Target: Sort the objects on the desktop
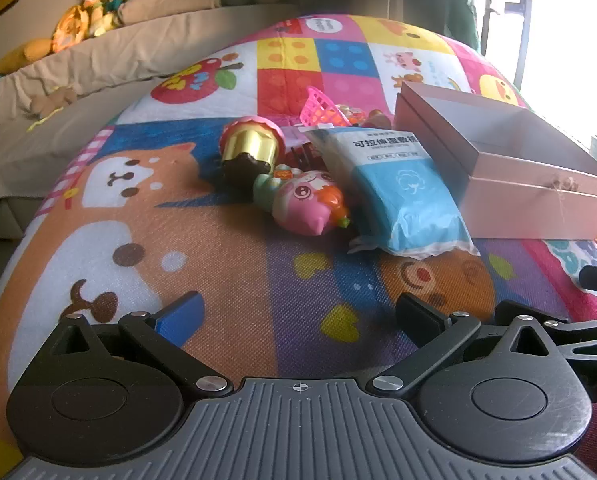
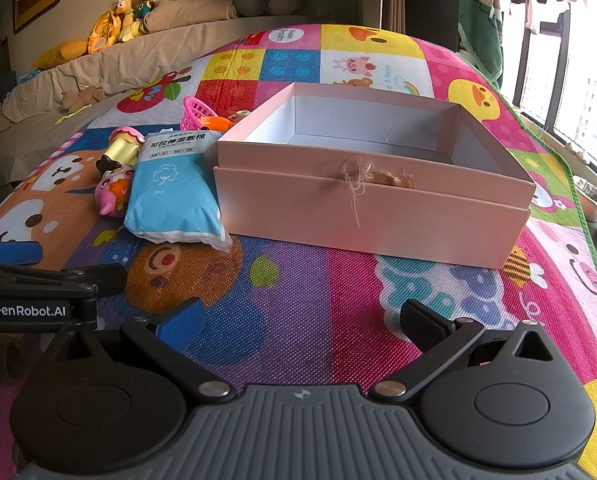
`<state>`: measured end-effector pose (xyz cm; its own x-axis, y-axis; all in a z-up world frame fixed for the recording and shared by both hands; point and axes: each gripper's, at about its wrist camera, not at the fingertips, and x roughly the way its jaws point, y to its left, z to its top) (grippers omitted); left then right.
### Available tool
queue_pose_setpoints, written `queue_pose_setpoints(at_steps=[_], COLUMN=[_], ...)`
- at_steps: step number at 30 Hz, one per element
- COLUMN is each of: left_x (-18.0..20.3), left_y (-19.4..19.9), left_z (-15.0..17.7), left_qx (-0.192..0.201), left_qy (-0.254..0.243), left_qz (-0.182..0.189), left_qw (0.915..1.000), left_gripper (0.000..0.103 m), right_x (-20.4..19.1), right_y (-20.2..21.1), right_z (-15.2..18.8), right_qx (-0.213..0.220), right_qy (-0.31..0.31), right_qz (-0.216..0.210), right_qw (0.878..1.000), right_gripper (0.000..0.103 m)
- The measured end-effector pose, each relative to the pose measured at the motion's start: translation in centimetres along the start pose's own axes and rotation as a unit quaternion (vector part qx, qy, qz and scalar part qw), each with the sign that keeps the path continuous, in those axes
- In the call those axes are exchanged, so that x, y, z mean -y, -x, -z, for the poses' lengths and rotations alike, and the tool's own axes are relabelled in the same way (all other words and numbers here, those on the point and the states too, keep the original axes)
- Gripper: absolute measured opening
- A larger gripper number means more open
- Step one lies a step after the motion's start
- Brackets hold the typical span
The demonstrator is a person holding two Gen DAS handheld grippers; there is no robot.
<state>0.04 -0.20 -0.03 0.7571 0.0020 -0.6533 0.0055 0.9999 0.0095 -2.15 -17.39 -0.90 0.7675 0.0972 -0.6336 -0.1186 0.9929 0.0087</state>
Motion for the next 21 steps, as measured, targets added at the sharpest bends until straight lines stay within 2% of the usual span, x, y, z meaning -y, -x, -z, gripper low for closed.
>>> queue_pose_setpoints(at_steps=[7, 13, 21], left_x=[-0.02, -0.10, -0.07], left_y=[-0.08, -0.11, -0.11], left_z=[-0.06, -0.04, -0.05], left_qx=[0.000, 0.001, 0.001], left_qy=[0.001, 0.000, 0.001], left_qz=[0.000, 0.001, 0.001], left_qw=[1.0000, 1.0000, 1.0000], left_gripper=[0.103, 0.103, 0.103], right_x=[-0.04, 0.01, -0.27], right_y=[-0.08, -0.37, -0.17], right_z=[0.08, -0.65, -0.20], right_qx=[-0.001, -0.019, -0.009], right_qy=[-0.001, 0.001, -0.007], right_qz=[0.000, 0.002, 0.002], right_qw=[1.000, 1.000, 1.000], right_gripper=[0.103, 0.103, 0.103])
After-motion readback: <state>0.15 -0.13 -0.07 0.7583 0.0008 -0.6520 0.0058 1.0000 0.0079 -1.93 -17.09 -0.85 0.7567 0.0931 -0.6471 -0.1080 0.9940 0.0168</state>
